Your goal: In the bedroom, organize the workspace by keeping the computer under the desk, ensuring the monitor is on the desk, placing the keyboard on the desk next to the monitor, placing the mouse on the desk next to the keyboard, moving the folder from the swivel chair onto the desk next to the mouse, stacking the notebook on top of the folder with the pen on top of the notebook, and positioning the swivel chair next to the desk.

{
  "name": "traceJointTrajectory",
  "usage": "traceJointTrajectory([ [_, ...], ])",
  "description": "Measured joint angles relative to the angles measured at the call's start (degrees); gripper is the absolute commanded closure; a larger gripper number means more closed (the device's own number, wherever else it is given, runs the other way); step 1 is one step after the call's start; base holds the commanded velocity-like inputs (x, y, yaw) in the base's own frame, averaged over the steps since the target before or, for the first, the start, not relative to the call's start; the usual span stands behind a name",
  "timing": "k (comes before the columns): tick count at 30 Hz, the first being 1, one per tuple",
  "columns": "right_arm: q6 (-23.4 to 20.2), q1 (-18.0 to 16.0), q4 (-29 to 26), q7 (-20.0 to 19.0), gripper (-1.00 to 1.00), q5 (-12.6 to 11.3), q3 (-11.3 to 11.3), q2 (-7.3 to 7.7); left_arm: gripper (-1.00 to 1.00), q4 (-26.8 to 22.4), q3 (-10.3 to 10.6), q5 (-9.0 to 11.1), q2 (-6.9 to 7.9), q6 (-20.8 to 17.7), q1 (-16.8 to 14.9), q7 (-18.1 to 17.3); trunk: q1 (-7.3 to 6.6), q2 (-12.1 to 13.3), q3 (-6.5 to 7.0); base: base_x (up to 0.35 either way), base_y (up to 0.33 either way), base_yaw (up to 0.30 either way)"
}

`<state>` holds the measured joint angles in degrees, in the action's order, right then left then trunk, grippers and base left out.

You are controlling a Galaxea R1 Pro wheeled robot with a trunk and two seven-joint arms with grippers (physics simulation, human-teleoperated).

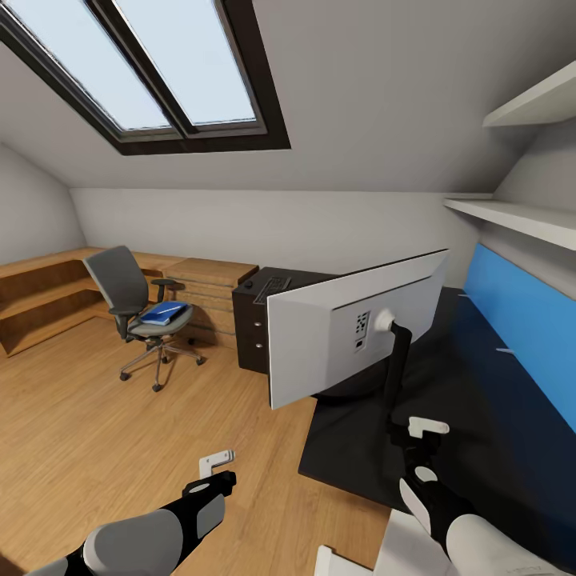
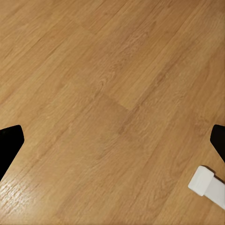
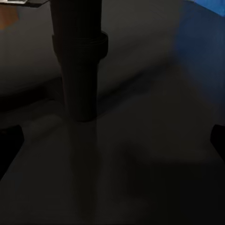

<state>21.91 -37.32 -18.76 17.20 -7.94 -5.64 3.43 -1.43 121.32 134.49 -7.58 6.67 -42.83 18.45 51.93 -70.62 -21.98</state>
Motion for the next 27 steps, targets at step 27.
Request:
traceJointTrajectory([
  [27,-10.42,-0.14,-16.06,0.06,-1.00,-0.21,1.04,1.90,-1.00,-0.08,0.10,0.00,0.26,0.08,0.00,-0.14,0.00,0.00,0.00,0.000,0.000,0.000],
])
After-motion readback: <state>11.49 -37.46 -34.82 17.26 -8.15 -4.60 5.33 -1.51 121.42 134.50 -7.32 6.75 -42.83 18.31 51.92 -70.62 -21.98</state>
